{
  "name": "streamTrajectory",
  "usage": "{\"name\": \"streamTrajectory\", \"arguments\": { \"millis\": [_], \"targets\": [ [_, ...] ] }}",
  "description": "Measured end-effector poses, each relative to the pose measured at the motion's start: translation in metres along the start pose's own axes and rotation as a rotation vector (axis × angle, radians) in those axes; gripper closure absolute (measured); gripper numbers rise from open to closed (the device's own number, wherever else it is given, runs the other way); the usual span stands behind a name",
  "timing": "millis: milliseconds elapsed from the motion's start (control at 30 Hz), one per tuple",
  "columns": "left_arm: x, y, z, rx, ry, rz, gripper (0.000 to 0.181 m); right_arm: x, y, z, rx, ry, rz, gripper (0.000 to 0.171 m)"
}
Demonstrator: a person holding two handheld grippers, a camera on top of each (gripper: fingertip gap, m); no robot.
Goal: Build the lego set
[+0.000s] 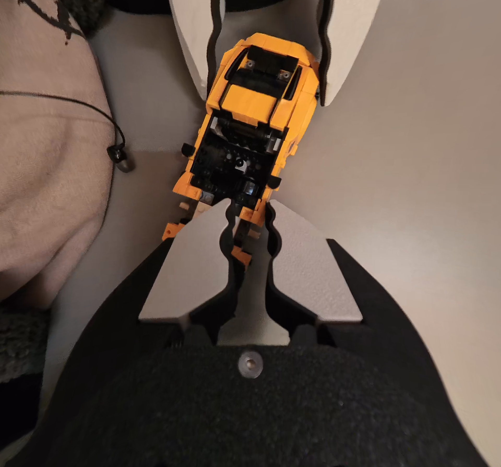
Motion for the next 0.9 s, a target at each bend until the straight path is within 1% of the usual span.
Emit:
{"name": "streamTrajectory", "arguments": {
  "millis": [167,400,533,700,900],
  "targets": [
    [0.000,0.000,0.001,0.009,0.002,0.000,0.102,-0.002,-0.001,0.007,0.107,-0.099,0.014,0.149],
    [-0.001,0.000,0.002,0.018,0.001,0.001,0.102,-0.001,-0.001,0.010,0.146,-0.159,0.014,0.145],
    [-0.001,0.000,0.002,0.021,-0.002,0.002,0.102,-0.001,0.003,0.011,0.158,-0.151,0.035,0.142],
    [-0.002,0.000,0.003,0.030,-0.014,0.008,0.102,-0.005,0.009,0.012,0.179,-0.084,0.053,0.155],
    [-0.002,0.000,0.003,0.026,-0.012,0.008,0.102,-0.003,0.008,0.010,0.158,-0.011,0.030,0.156]
  ]
}}
Point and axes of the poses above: each gripper's, where its closed fingertips meet, y back along the fingers, z out of its underside, x = y × z across the jaws, the point moved 8 cm from there along y, back along the fingers, and after that the axes turned 9 degrees about -y, right-handed, at the moved point
